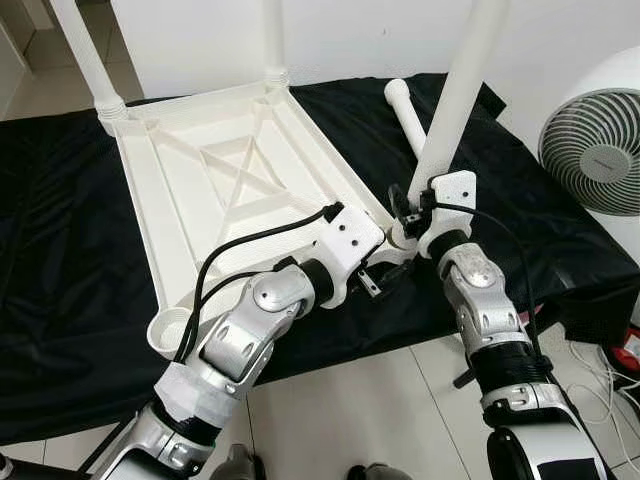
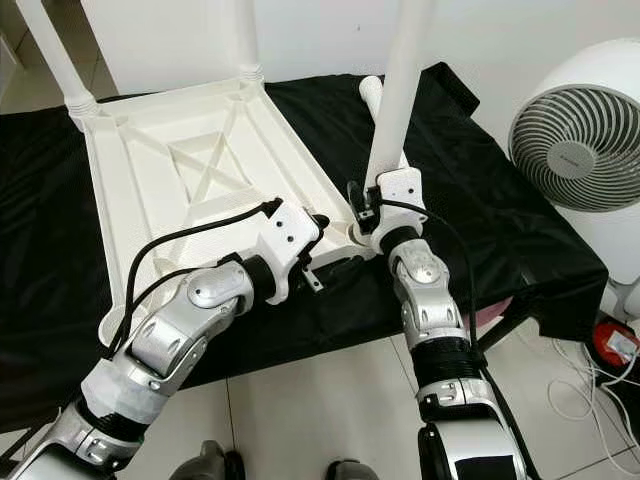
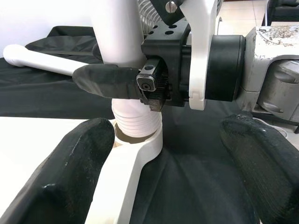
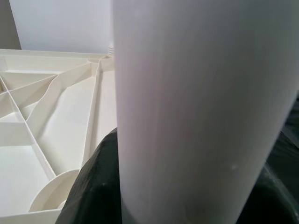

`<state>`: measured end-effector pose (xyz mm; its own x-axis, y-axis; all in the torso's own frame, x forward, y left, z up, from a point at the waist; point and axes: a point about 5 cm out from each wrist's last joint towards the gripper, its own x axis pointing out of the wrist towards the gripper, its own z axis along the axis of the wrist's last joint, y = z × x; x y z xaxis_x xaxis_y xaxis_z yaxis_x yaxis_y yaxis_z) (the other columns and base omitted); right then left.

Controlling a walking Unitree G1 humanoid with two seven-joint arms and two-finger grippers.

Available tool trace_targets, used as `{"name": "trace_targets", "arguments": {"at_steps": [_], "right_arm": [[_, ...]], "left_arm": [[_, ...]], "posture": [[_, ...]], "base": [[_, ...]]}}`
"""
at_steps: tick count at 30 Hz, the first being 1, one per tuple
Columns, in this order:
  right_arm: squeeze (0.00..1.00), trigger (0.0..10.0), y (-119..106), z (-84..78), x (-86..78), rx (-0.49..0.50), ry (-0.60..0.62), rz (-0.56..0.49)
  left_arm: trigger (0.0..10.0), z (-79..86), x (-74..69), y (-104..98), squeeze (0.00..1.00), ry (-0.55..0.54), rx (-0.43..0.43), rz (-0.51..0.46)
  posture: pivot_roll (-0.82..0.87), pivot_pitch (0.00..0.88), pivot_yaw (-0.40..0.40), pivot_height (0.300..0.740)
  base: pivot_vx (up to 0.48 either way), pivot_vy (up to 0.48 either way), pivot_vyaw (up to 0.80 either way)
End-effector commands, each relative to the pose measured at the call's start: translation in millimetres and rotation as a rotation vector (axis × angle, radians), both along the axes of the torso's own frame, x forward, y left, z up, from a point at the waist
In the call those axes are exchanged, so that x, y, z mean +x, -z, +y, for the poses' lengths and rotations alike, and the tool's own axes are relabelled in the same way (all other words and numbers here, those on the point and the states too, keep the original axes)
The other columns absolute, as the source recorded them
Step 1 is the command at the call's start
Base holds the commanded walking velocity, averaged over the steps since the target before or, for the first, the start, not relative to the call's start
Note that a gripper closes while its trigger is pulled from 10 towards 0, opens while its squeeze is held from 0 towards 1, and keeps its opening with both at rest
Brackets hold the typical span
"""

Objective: Building children table

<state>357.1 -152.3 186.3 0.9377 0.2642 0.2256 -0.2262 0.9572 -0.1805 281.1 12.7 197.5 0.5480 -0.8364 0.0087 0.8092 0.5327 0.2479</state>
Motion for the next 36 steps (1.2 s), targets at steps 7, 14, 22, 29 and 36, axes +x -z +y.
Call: {"name": "trace_targets", "arguments": {"at_steps": [7, 14, 22, 29, 36], "right_arm": [[0.00, 10.0, 18, 5.0, 3.6, -0.022, -0.037, 0.068], [0.00, 10.0, 19, 13.2, 5.5, -0.066, -0.101, 0.066], [0.00, 10.0, 26, 12.3, 2.5, -0.149, -0.160, 0.079], [0.00, 10.0, 37, -1.3, -4.0, -0.208, -0.216, 0.128], [0.00, 10.0, 40, -7.4, -1.9, -0.111, -0.191, 0.180]], "left_arm": [[10.0, -1.6, -5.2, 0, 0.00, 0.048, 0.019, -0.001], [10.0, -1.5, -6.6, -1, 0.00, 0.053, 0.017, 0.001], [10.0, -2.4, -7.5, -2, 0.00, 0.059, 0.017, 0.002], [10.0, -2.0, -8.9, -2, 0.00, 0.069, 0.017, 0.012], [10.0, -3.6, -9.6, -4, 0.00, 0.081, 0.014, 0.010]], "posture": [[-0.04, 0.104, 0.028, 0.740], [-0.04, 0.106, 0.027, 0.740], [-0.04, 0.110, 0.029, 0.740], [-0.04, 0.112, 0.034, 0.740], [-0.05, 0.113, 0.041, 0.740]], "base": [[0.000, 0.000, 0.00], [0.000, 0.000, 0.00], [0.000, 0.000, 0.00], [0.000, 0.000, 0.00], [0.000, 0.000, 0.00]]}}
